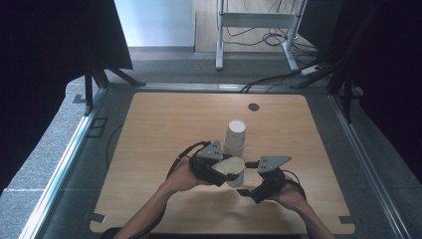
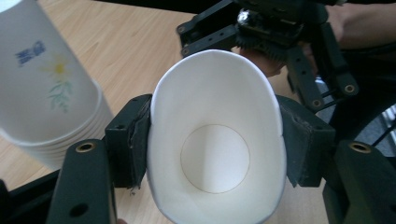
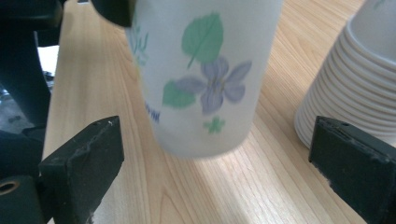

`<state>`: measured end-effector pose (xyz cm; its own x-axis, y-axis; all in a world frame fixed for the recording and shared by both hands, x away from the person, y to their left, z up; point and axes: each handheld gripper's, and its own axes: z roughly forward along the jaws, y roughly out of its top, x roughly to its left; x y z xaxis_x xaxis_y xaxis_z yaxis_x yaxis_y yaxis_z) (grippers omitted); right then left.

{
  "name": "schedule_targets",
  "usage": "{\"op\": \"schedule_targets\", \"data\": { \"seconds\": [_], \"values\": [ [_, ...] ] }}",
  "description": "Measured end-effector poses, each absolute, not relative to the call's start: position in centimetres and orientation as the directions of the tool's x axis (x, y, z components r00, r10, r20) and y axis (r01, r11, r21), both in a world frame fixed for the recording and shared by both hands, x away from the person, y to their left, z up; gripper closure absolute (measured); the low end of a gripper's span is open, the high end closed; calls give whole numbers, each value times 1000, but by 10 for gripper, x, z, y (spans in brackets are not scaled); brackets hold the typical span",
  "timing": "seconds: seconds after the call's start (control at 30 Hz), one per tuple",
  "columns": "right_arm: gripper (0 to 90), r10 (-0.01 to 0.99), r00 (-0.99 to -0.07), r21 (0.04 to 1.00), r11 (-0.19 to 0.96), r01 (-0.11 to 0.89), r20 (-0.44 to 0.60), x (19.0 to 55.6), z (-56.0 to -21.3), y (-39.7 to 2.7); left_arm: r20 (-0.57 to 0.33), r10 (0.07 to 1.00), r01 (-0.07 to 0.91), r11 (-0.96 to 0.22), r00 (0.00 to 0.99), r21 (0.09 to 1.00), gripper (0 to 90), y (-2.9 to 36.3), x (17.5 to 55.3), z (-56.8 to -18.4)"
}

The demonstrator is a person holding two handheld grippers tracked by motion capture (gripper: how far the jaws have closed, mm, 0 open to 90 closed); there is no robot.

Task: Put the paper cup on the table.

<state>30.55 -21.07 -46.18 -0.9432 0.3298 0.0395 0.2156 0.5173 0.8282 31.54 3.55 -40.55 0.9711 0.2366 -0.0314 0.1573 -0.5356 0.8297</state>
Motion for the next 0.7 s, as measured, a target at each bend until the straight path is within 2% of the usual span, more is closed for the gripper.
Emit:
{"op": "schedule_targets", "data": {
  "seconds": [0.4,0.7],
  "values": [
    [24,398,-917,802,546,242,6,302,-464,-220,-1,309,188,-576,951,796,341,43,321,-404],
    [11,457,-889,812,508,287,29,301,-465,-231,10,363,223,-593,932,774,340,51,327,-403]
  ]
}}
